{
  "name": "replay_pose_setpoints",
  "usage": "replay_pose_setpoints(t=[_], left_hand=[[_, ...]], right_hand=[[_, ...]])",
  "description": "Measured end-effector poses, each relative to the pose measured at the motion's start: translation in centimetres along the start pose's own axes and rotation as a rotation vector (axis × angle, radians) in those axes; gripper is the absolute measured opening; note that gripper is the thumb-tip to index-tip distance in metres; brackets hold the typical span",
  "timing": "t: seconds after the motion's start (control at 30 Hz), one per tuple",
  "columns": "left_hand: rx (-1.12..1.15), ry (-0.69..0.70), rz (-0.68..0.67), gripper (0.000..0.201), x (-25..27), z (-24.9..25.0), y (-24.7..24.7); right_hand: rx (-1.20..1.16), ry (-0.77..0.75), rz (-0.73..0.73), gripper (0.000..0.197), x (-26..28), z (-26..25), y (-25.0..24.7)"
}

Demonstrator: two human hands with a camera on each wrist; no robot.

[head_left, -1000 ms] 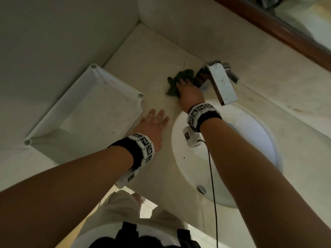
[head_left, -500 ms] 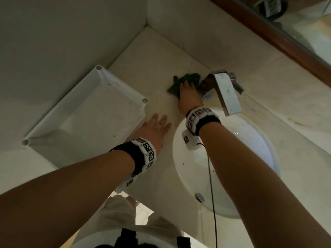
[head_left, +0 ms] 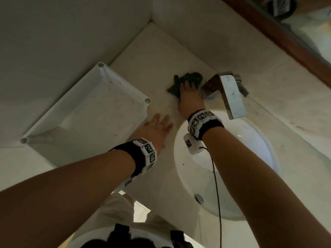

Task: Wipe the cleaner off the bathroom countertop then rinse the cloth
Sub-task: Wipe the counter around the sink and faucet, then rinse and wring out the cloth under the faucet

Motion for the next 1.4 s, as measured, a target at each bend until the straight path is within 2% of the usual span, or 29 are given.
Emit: replay_pose_setpoints(t=[0.1,0.33,0.43,0.6,0.67,0.77,0.87,0.93,1.07,1.17,1.3,1.4], left_hand=[[0.036,0.005,0.030,0.081,0.0,-0.1,0.1],[-0.014,-0.015,-0.011,0.080,0.0,0.2,0.2],[0.013,-0.003,0.019,0.076,0.4,0.3,-0.1],[0.074,0.020,0.072,0.059,2.3,0.0,0.8],[0.159,0.016,0.100,0.057,3.3,-0.5,1.6],[0.258,0.051,0.226,0.051,4.8,-0.7,1.2],[0.347,0.081,0.303,0.046,5.9,-0.1,-0.2],[0.386,0.105,0.318,0.045,6.2,1.0,-1.4],[0.566,0.153,0.389,0.031,6.6,3.6,-4.4],[0.711,0.202,0.392,0.024,6.7,6.5,-6.2],[0.707,0.348,0.368,0.036,7.1,12.0,-8.4],[0.767,0.429,0.418,0.020,7.9,14.9,-9.8]], right_hand=[[-0.064,-0.075,0.008,0.067,0.3,0.5,0.8],[-0.045,-0.008,-0.047,0.062,-3.3,0.7,-2.2],[-0.055,-0.080,-0.053,0.061,-0.4,-0.4,-0.9],[-0.157,-0.230,0.054,0.062,8.1,-0.9,4.7],[-0.158,-0.245,0.042,0.066,10.0,-0.6,6.3],[-0.196,-0.190,0.018,0.058,12.1,0.6,7.1],[-0.454,-0.002,-0.006,0.045,15.3,3.5,7.6],[-0.663,0.123,0.038,0.040,17.8,5.8,7.9],[-0.861,0.272,0.191,0.030,21.9,8.7,7.0],[-1.116,0.257,0.317,0.029,24.6,9.9,5.3],[-1.378,0.229,0.455,0.030,27.9,11.3,2.4],[-1.486,0.217,0.542,0.029,30.6,12.9,1.2]])
Point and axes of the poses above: each hand's wrist, its own x-axis away from the middle knuckle, its own y-axis out of the palm, z = x × y, the point moved 8 cm from there along -x, towards the middle knuckle, and after that the axes turned 9 degrees about -z, right-handed, at the moved point
